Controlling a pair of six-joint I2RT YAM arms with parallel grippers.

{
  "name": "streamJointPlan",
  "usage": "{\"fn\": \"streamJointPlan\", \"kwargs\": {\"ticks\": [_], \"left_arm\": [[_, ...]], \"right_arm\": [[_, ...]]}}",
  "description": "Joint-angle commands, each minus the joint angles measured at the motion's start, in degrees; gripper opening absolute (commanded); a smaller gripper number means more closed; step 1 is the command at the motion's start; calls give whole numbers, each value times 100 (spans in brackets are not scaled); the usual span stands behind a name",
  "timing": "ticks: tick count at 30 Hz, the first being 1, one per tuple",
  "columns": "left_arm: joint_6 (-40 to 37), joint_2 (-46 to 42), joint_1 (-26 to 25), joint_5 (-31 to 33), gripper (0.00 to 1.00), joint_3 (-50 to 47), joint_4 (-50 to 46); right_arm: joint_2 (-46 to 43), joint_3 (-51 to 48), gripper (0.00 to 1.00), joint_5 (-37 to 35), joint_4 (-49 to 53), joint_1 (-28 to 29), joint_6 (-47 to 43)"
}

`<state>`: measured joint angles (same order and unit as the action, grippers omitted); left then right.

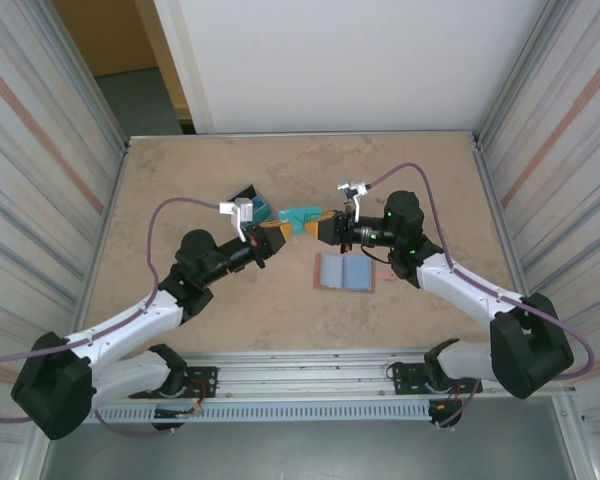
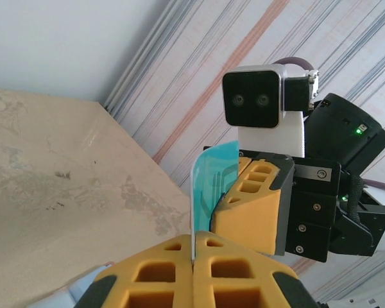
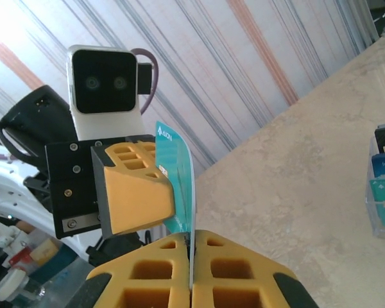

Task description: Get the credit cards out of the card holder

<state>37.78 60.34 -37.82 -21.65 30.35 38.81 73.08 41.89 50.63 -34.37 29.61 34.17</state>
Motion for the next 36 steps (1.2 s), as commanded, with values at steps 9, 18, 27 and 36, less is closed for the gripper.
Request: {"fn": "streamJointPlan", "kwargs": {"ticks": [9, 18, 27, 36], "left_arm": [[-612, -475, 527, -739, 43, 473, -1191], [-3127, -867, 653, -1512, 62, 1968, -4299], [-4382, -40, 55, -1597, 59, 2870, -5581], [-4857, 683, -63, -2003, 52, 3558, -6189]], "right_arm": [[-756, 562, 0, -157, 2263, 54, -1444], [-1129, 875, 0, -62, 4029, 63, -2571], [-1081, 1055, 0, 26, 4483, 227, -2890], [-981, 1172, 0, 146, 4666, 397, -3067]]}}
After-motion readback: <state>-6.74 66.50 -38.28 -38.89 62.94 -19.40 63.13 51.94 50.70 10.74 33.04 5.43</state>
